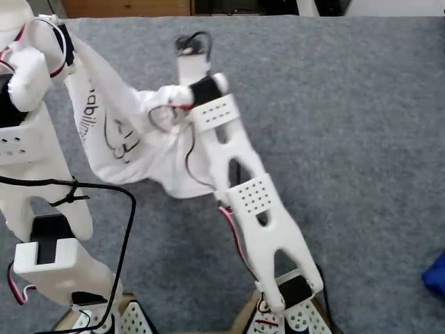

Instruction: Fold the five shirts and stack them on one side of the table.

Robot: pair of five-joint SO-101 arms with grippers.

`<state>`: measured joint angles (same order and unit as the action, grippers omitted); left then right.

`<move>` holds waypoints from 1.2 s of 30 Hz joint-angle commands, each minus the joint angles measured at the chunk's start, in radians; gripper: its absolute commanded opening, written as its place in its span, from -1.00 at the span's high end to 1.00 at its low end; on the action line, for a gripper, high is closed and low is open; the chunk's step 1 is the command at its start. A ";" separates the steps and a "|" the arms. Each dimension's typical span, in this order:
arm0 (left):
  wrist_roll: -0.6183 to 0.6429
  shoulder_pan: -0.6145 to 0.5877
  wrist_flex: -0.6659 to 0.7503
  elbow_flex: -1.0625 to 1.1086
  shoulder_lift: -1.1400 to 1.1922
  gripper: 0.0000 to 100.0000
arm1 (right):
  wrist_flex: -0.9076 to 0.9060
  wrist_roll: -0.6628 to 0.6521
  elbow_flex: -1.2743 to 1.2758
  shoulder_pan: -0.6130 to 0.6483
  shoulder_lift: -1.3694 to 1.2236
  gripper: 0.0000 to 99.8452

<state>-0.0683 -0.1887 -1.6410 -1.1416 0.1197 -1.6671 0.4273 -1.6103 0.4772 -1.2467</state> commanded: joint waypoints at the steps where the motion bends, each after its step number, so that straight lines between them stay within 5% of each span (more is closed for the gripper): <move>1: 0.006 -0.012 -0.002 -0.009 -0.018 0.96 | -0.025 -0.012 -0.054 -0.081 0.159 0.99; 11: 0.006 -0.012 -0.003 -0.009 -0.019 0.96 | -0.103 -0.152 -0.051 -0.125 0.242 0.97; 19: 0.006 -0.009 -0.003 0.000 -0.010 0.96 | -0.112 -0.130 -0.001 -0.077 0.232 0.50; 36: 0.083 -0.015 0.109 0.262 -0.018 0.96 | 0.040 -0.060 0.087 0.107 0.082 0.73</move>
<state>0.0038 -0.1887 -1.5673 -0.8853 0.1197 -1.6517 0.3552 -1.5244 0.5478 -1.1577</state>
